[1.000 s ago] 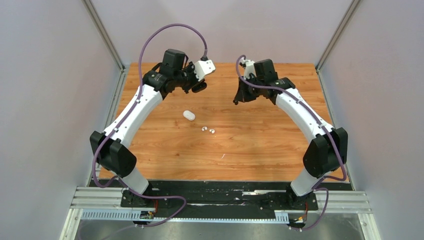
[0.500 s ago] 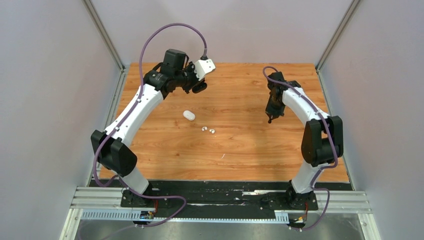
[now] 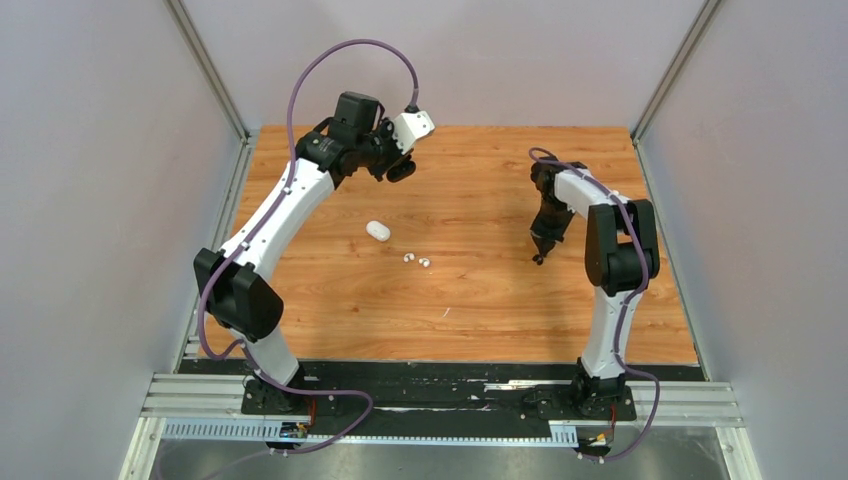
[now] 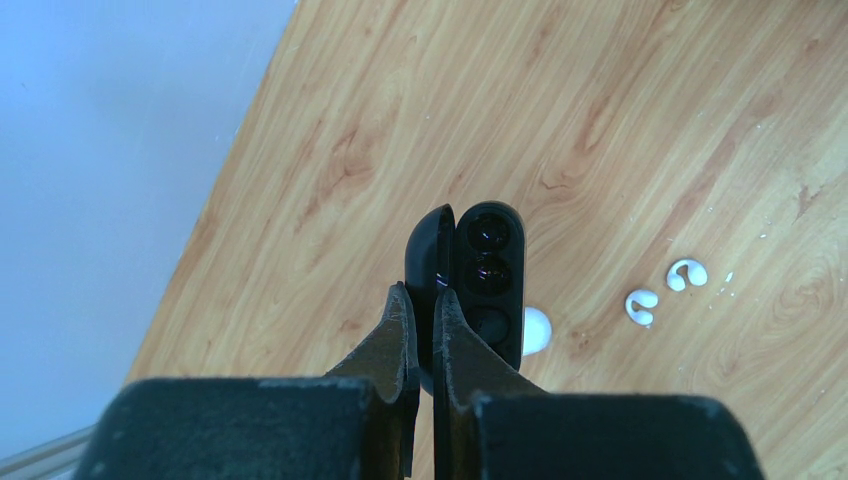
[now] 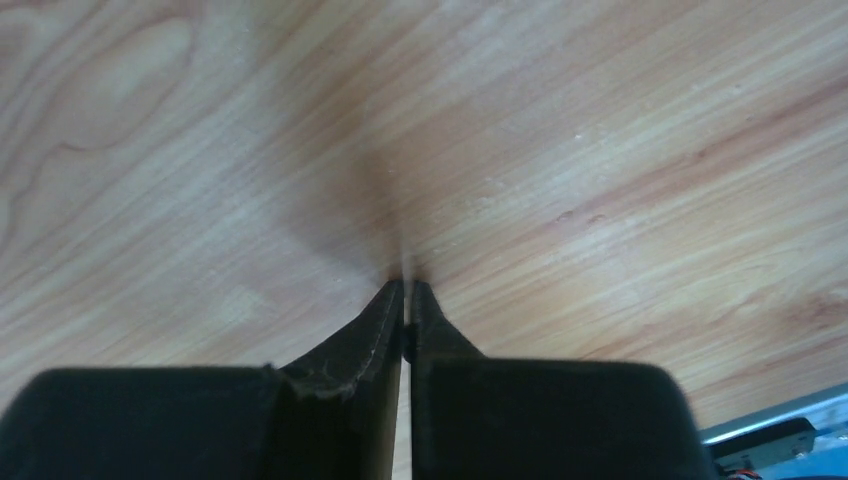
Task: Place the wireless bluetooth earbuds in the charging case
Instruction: Place the right earbud at the center of the board.
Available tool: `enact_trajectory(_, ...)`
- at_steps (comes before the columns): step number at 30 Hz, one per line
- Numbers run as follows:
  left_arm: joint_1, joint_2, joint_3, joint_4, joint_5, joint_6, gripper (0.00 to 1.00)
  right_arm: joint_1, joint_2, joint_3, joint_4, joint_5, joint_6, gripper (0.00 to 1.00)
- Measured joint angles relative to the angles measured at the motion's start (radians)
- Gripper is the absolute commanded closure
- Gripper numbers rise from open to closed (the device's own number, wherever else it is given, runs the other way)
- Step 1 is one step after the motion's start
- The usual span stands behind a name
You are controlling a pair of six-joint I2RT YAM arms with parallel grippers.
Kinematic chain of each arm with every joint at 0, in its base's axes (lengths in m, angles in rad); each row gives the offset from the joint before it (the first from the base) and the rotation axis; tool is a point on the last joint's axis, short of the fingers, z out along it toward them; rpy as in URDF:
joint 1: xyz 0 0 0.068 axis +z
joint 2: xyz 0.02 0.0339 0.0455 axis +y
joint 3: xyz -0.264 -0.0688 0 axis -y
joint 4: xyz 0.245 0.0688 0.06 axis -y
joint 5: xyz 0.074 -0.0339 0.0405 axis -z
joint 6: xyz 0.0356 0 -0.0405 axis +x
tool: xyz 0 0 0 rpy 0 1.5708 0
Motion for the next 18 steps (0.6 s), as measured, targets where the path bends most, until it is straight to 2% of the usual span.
enact_trajectory(2,0.000,0.001,0.005,-0.008,-0.002,-0.002,1.00,0.005,0.018,0.032,-0.021,-0.010,0.013,0.77)
enact_trajectory(7,0.000,0.002,0.011,-0.023,-0.010,-0.003,1.00,0.020,0.056,0.105,-0.023,-0.043,0.038,0.66)
enact_trajectory(10,0.000,0.009,0.021,-0.035,-0.016,-0.002,1.00,0.024,0.068,0.138,-0.021,-0.053,0.036,0.46)
enact_trajectory(11,0.000,0.015,0.031,-0.040,-0.018,-0.002,1.00,0.024,0.068,0.145,-0.019,-0.059,0.026,0.43)
enact_trajectory(13,0.000,0.024,0.052,-0.049,-0.022,-0.002,1.00,0.015,0.061,0.149,0.016,-0.111,-0.047,0.41)
enact_trajectory(15,0.000,0.029,0.068,-0.054,-0.025,-0.001,1.00,-0.011,0.049,0.146,0.060,-0.206,-0.146,0.45)
enact_trajectory(18,0.000,0.029,0.079,-0.058,-0.026,0.005,1.00,-0.098,0.011,0.139,0.112,-0.456,-0.379,0.43)
